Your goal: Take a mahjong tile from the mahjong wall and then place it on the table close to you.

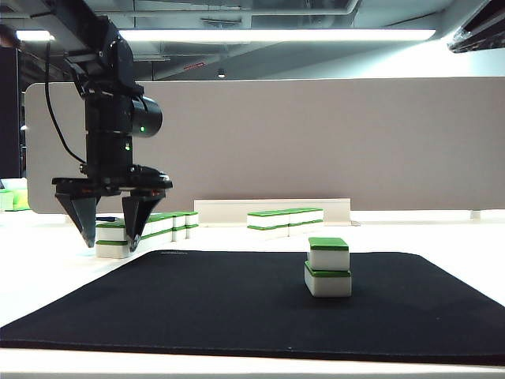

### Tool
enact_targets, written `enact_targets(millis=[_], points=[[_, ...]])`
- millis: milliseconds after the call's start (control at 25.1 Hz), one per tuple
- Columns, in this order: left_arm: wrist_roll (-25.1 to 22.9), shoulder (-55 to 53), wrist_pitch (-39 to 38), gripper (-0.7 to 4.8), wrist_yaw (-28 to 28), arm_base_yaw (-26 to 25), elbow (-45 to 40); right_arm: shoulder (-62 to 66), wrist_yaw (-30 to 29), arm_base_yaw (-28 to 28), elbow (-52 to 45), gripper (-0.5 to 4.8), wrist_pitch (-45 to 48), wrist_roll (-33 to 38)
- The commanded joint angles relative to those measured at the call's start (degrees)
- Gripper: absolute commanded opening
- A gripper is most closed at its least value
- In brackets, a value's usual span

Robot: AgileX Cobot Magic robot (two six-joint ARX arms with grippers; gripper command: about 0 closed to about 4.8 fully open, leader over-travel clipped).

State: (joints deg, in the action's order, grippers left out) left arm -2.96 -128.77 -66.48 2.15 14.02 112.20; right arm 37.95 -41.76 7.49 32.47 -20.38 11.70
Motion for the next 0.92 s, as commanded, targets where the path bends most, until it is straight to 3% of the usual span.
enact_targets(millis=[40,120,279,518,717,916], points=[[-0.02,-0.68,0.22,3.62,0.15,0.04,0.04,-0.09,-0.35,0.07,0.17,-0.01,0.87,-0.15],[-0.02,-0.74,0.24,3.59,0.09,0.04,0.04,-0.09,-0.35,0.07,0.17,-0.01,0.90,-0.15],[-0.02,-0.74,0.26,2.73,-0.02,0.04,0.07,-0.07,-0.31,0.07,0.17,-0.01,0.92,-0.15],[-0.02,-0.74,0.11,2.56,-0.02,0.07,0.07,-0.09,-0.26,0.07,0.17,-0.01,0.90,-0.17],[-0.02,-0.61,-1.81,1.73,-0.04,0.13,0.13,-0.07,-0.15,0.07,0.17,-0.01,0.90,-0.17],[-0.02,0.61,-3.82,1.73,-0.50,0.17,0.20,-0.09,-0.15,0.07,0.17,-0.01,0.87,-0.15]])
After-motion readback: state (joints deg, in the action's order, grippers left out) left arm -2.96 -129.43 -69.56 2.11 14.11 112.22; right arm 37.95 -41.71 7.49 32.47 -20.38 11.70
